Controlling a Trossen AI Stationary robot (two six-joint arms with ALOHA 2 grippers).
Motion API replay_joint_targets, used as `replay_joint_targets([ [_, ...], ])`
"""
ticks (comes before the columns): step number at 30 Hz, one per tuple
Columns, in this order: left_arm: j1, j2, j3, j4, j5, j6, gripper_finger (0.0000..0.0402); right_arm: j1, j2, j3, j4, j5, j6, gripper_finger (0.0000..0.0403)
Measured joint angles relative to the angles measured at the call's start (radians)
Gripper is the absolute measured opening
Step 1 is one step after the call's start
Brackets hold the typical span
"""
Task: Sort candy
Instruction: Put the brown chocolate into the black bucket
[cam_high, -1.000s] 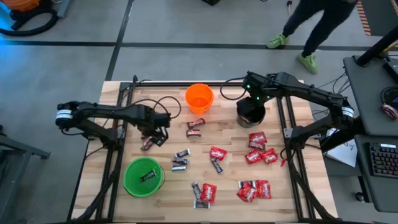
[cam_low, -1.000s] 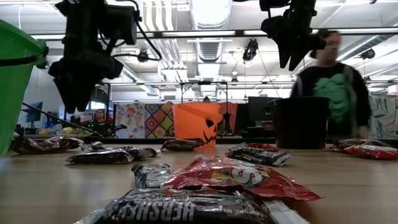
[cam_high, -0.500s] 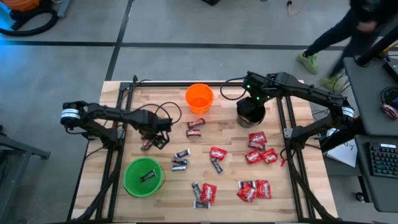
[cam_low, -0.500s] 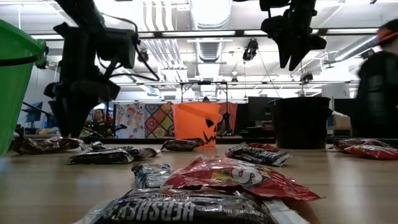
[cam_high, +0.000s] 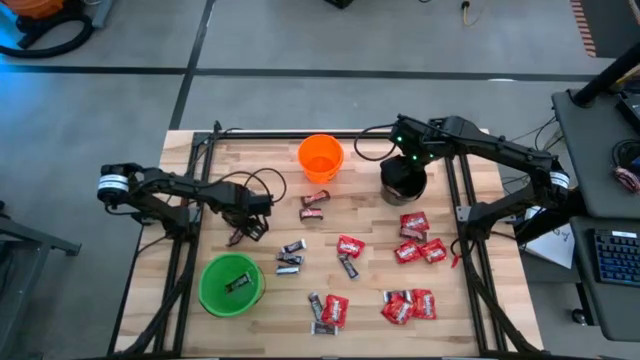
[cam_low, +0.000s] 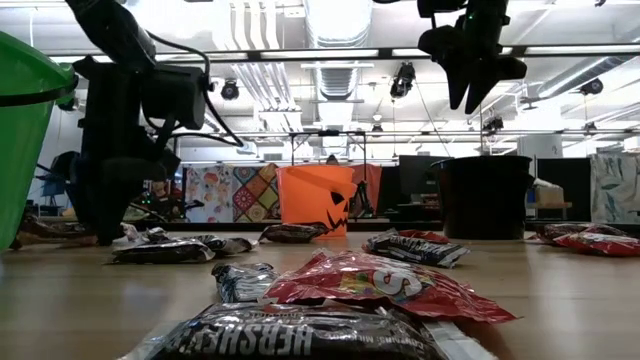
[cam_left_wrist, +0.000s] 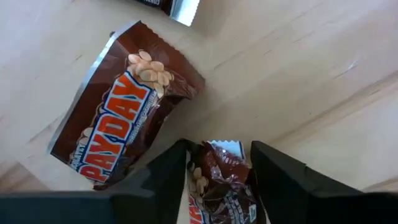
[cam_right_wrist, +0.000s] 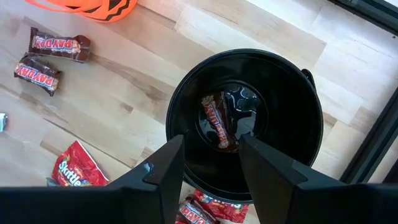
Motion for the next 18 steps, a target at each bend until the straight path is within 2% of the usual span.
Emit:
replay_joint_targets([
  [10,0.0,0.0,0.03,-0.003,0.0,0.023,0.0045,0.0,0.0,0.0,0.0,0.0,0.007,0.015],
  [14,0.0,-0.003,0.09,-0.04,0.001,0.056,0.0027,0.0,-0.002,0.0,-0.001,0.0,0.004,0.015],
  [18,0.002,-0.034,0.218,-0.088,0.001,0.164,0.0029,0.0,-0.023,-0.001,-0.016,-0.001,-0.035,0.015],
])
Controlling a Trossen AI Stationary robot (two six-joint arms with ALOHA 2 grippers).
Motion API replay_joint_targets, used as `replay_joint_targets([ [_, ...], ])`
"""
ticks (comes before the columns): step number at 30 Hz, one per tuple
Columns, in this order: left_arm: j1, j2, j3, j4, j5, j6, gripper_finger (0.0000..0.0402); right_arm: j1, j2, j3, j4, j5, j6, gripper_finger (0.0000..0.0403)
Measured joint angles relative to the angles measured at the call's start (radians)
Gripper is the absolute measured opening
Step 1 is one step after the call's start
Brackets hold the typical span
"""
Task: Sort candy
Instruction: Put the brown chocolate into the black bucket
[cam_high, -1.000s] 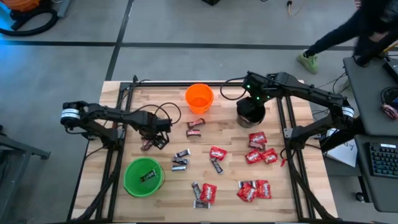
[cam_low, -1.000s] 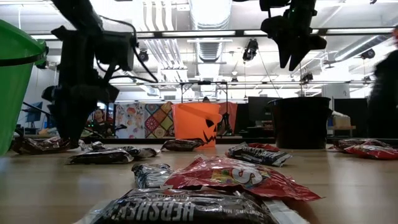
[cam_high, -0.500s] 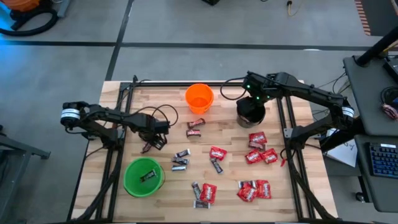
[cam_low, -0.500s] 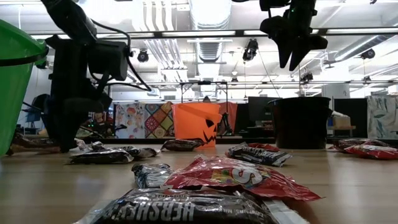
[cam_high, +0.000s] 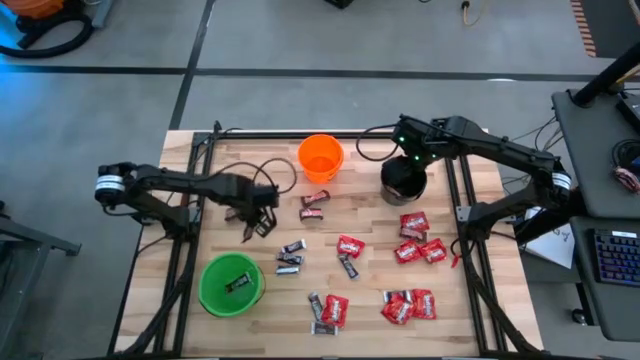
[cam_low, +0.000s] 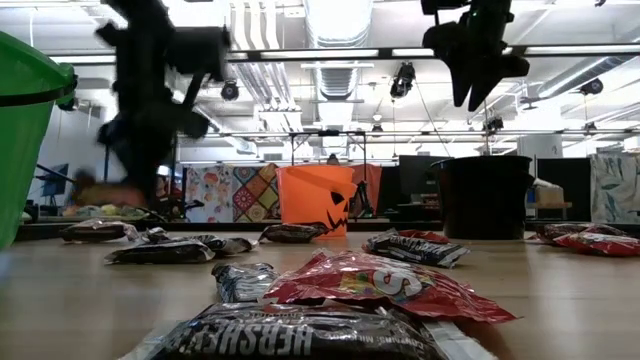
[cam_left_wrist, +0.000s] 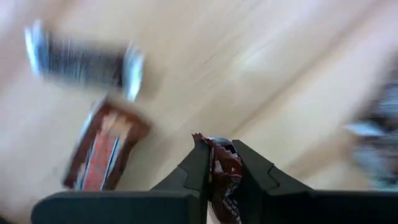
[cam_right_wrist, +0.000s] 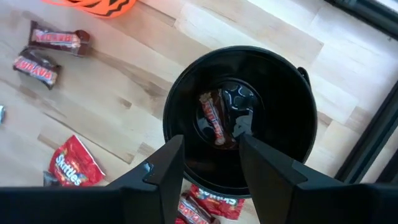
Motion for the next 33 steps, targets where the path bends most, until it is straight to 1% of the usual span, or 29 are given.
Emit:
replay_joint_targets([
  [5,0.039,-0.047,0.203,0.022,0.002,0.272,0.0028,0.0,-0.056,0.002,0.015,-0.008,-0.063,0.015],
  [7,0.074,-0.055,0.283,0.038,0.003,0.367,0.0027,0.0,-0.084,0.003,0.04,-0.034,-0.084,0.015],
  [9,0.116,-0.059,0.36,0.058,0.003,0.434,0.0027,0.0,-0.11,0.003,0.074,-0.06,-0.091,0.015],
  [11,0.158,-0.059,0.433,0.081,0.007,0.492,0.0026,0.006,-0.136,0.003,0.117,-0.065,-0.091,0.015],
  [13,0.193,-0.059,0.498,0.128,0.066,0.556,0.0026,0.022,-0.16,0.003,0.162,-0.088,-0.098,0.015],
  [16,0.222,-0.059,0.563,0.252,0.25,0.639,0.0026,0.05,-0.19,0.001,0.256,-0.138,-0.139,0.015],
  [17,0.224,-0.059,0.573,0.298,0.315,0.65,0.0026,0.065,-0.196,0.001,0.286,-0.156,-0.149,0.015],
  [19,0.226,-0.059,0.578,0.405,0.412,0.657,0.0027,0.101,-0.202,0.001,0.359,-0.164,-0.175,0.015],
  [21,0.224,-0.059,0.573,0.491,0.454,0.653,0.0027,0.142,-0.203,0.001,0.425,-0.165,-0.204,0.015],
  [28,0.201,-0.055,0.523,0.652,0.456,0.627,0.0028,0.261,-0.147,-0.001,0.669,-0.164,-0.275,0.0151],
  [31,0.193,-0.054,0.494,0.757,0.458,0.595,0.0028,0.286,-0.115,-0.001,0.753,-0.165,-0.298,0.0151],
  [33,0.19,-0.052,0.483,0.796,0.456,0.584,0.0027,0.291,-0.094,-0.001,0.801,-0.165,-0.3,0.0151],
])
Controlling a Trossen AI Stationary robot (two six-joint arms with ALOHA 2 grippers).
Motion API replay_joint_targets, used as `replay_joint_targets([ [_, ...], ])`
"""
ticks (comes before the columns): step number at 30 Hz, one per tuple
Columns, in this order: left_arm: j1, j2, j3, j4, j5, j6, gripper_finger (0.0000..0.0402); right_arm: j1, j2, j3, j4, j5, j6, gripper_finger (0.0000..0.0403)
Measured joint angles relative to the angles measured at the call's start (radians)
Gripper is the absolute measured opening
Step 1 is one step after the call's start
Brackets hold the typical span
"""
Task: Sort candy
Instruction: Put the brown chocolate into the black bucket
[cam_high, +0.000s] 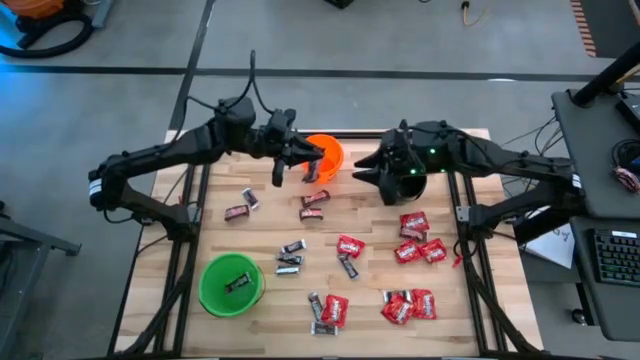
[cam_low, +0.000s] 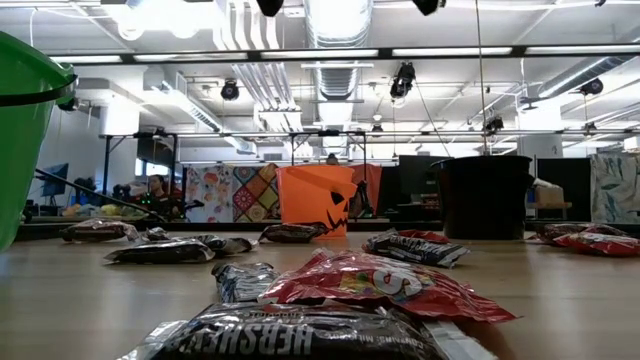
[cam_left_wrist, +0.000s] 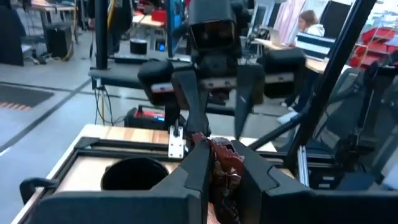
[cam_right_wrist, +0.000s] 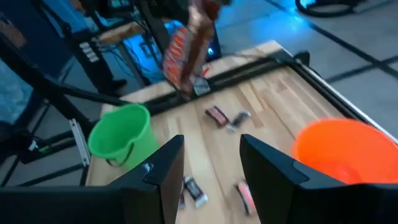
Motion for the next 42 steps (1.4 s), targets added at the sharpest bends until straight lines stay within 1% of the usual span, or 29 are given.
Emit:
replay_joint_targets([
  [6,-0.007,0.001,-0.036,0.072,-0.02,-0.017,0.0025,0.0,0.055,0.0,0.076,-0.004,0.028,0.0151],
  [9,-0.009,0.001,-0.052,0.102,-0.027,-0.031,0.0025,-0.001,0.08,0.0,0.127,-0.047,0.063,0.0151],
  [13,-0.014,0.001,-0.062,0.123,-0.027,-0.039,0.0025,0.0,0.106,-0.001,0.196,-0.055,0.068,0.0155],
  [15,-0.016,0.001,-0.062,0.137,-0.027,-0.039,0.0025,0.0,0.115,-0.001,0.235,-0.061,0.078,0.0168],
  [19,-0.019,0.001,-0.062,0.147,-0.027,-0.039,0.0025,-0.001,0.137,-0.001,0.282,-0.064,0.091,0.0213],
  [24,-0.022,0.001,-0.062,0.185,-0.028,-0.042,0.0025,-0.003,0.169,-0.001,0.338,-0.117,0.068,0.0269],
  [26,-0.027,0.006,-0.062,0.191,-0.033,-0.042,0.0025,-0.003,0.185,-0.001,0.361,-0.128,0.052,0.0281],
  [29,-0.03,0.015,-0.062,0.194,-0.035,-0.042,0.0025,-0.003,0.204,-0.001,0.392,-0.143,0.035,0.0285],
  [31,-0.031,0.017,-0.062,0.198,-0.035,-0.042,0.0025,-0.003,0.213,-0.001,0.402,-0.151,0.028,0.0274],
  [34,-0.031,0.017,-0.062,0.199,-0.035,-0.042,0.0025,-0.003,0.213,-0.001,0.389,-0.152,0.028,0.0233],
  [38,-0.03,0.016,-0.062,0.199,-0.035,-0.042,0.0027,-0.003,0.207,-0.001,0.379,-0.152,0.027,0.0145],
  [42,-0.031,0.017,-0.062,0.198,-0.035,-0.042,0.0037,-0.003,0.2,-0.001,0.365,-0.152,0.014,0.0057],
])
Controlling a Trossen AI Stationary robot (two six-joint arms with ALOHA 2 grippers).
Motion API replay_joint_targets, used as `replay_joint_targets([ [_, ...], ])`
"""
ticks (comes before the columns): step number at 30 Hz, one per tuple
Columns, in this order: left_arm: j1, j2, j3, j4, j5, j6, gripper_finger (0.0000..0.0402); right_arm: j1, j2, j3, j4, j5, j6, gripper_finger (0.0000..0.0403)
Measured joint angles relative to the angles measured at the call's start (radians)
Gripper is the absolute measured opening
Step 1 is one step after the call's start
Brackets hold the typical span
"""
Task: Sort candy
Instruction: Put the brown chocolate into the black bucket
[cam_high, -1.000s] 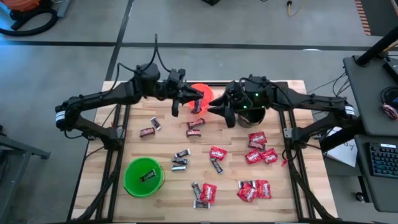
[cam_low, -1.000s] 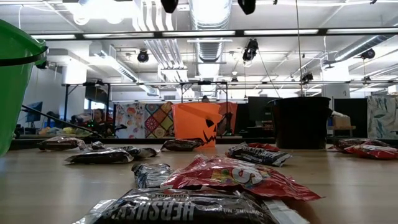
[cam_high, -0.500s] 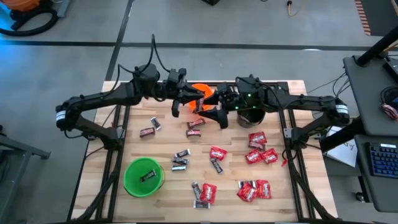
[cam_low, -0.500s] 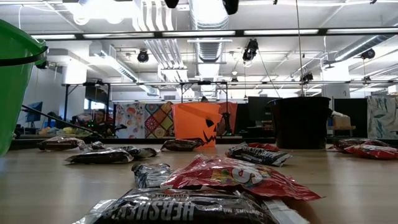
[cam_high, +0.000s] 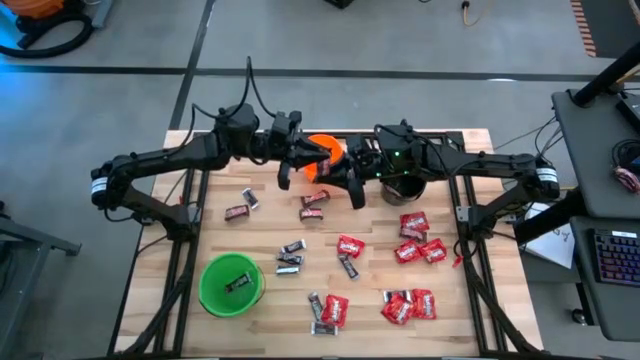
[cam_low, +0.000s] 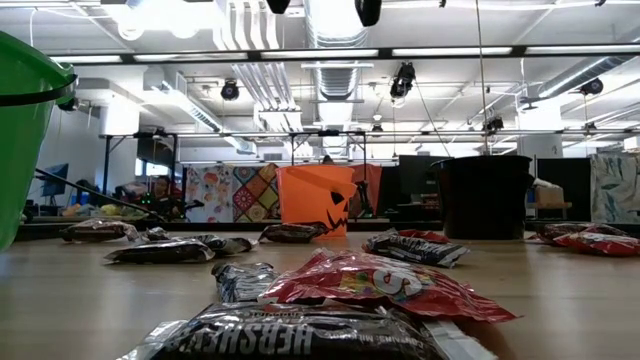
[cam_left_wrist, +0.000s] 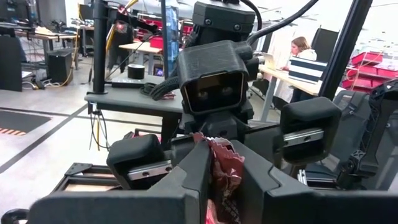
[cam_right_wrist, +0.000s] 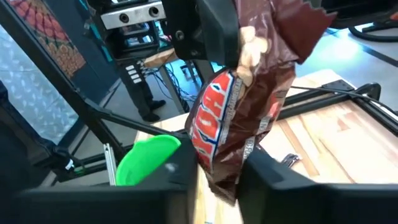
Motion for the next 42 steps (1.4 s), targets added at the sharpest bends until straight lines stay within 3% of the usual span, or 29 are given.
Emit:
replay_joint_targets([
  [3,0.001,0.0,0.0,0.0,0.0,-0.007,0.0046,0.0,0.0,0.0,0.001,0.0,-0.009,0.0028],
  [13,0.007,-0.006,0.015,-0.069,-0.032,-0.038,0.0101,-0.007,-0.005,0.003,-0.074,0.001,0.006,0.005],
  [18,0.035,-0.032,0.09,-0.355,-0.038,-0.032,0.0158,-0.048,-0.018,0.012,-0.291,0.004,0.032,0.0036],
  [22,0.059,-0.04,0.2,-0.743,-0.038,0.035,0.0192,-0.099,-0.019,0.038,-0.558,0.024,0.067,0.0038],
  [25,0.067,-0.039,0.279,-1.033,-0.063,0.08,0.0202,-0.142,-0.019,0.055,-0.8,0.098,0.093,0.0039],
  [29,0.067,-0.036,0.343,-1.308,-0.213,0.081,0.0202,-0.184,-0.019,0.082,-1.058,0.265,0.173,0.0038],
  [31,0.067,-0.036,0.348,-1.381,-0.274,0.055,0.02,-0.202,-0.019,0.088,-1.164,0.323,0.265,0.0038],
  [36,0.068,-0.036,0.315,-1.457,-0.314,-0.02,0.0195,-0.231,-0.017,0.085,-1.352,0.334,0.498,0.0038],
  [42,0.068,-0.024,0.251,-1.457,-0.315,-0.052,0.0194,-0.232,-0.016,0.078,-1.386,0.32,0.51,0.0038],
])
